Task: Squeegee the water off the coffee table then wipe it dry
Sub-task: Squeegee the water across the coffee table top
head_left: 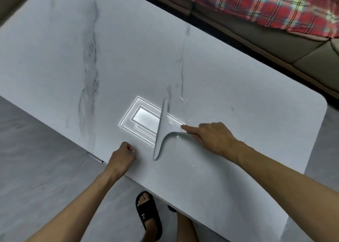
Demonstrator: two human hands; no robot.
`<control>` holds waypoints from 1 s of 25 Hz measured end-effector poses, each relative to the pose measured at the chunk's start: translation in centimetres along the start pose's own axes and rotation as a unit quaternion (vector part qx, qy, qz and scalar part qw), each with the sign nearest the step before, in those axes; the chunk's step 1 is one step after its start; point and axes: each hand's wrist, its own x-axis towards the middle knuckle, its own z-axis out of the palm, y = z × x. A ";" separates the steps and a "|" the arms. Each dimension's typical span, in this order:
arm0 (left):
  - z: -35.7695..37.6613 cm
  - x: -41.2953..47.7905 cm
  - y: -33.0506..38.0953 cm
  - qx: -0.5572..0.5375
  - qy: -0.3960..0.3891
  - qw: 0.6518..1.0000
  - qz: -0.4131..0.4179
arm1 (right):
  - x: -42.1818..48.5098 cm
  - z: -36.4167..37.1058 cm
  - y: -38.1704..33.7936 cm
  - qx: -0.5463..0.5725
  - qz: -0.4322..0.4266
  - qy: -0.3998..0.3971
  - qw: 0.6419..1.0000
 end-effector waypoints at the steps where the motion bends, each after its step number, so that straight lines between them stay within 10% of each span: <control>1: 0.7 0.1 0.7 0.001 -0.014 1.000 -0.002 | -1.7 0.2 2.3 0.010 0.025 -0.004 1.000; 8: 3.2 1.5 4.6 -0.022 0.013 1.000 0.012 | -8.0 -0.8 9.9 -0.035 0.081 0.012 0.996; 18: -4.3 -0.2 -4.0 -0.110 0.216 0.965 -0.105 | 9.3 -0.1 -13.8 -0.058 -0.264 -0.016 0.963; 25: -3.8 -0.5 -4.1 -0.081 0.142 0.983 -0.084 | 10.2 0.2 -10.0 -0.058 -0.162 0.021 0.985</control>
